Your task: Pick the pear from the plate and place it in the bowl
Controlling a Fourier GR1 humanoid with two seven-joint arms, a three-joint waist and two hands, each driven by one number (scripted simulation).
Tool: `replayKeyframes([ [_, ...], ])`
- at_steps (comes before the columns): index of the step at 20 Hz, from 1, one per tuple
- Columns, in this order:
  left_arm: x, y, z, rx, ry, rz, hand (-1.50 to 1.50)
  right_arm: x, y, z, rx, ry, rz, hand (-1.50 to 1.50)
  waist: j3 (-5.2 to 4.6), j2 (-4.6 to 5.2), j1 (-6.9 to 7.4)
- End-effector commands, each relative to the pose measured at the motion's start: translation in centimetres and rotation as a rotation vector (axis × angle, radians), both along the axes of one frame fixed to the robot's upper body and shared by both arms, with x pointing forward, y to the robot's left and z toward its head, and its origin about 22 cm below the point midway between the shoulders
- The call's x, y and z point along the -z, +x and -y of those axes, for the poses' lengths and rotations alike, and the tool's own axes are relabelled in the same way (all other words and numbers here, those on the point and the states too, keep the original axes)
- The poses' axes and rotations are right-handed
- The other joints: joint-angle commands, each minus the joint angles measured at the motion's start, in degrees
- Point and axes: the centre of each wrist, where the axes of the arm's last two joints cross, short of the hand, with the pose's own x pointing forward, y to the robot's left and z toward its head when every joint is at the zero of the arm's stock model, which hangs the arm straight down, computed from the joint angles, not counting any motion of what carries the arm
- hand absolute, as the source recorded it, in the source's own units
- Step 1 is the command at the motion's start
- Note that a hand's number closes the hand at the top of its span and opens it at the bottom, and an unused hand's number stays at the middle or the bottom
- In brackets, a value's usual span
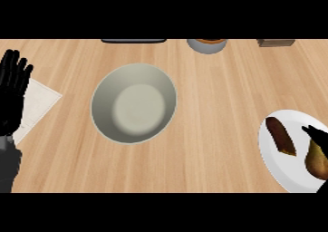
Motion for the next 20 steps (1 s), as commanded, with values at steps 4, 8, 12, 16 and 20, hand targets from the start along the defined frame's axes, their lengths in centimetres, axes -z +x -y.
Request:
replayKeyframes([
  [4,-0.4,0.5,0.8,0.025,0.004,0.002,0.0,2.5,1.7,2.1,0.042,-0.006,-0.028,-1.5,0.01,0.04,0.15],
  [8,0.9,1.8,0.8,0.009,-0.008,0.001,0.0,1.6,0.3,2.8,0.061,-0.015,-0.02,-1.5,-0.02,0.02,-0.28],
  [12,0.1,-2.0,1.9,-0.005,-0.013,-0.001,0.0,3.5,0.7,1.3,0.069,-0.038,-0.039,-1.5,0.0,-0.07,0.18],
  [16,-0.5,-1.2,0.1,0.023,-0.004,0.007,0.0,3.4,2.2,3.1,-0.011,-0.039,0.076,1.5,0.01,0.0,0.27],
  [20,-0.1,-0.6,-0.8,0.004,-0.001,-0.003,0.0,3.4,1.2,3.4,-0.035,-0.068,0.086,1.5,-0.01,-0.02,0.01],
])
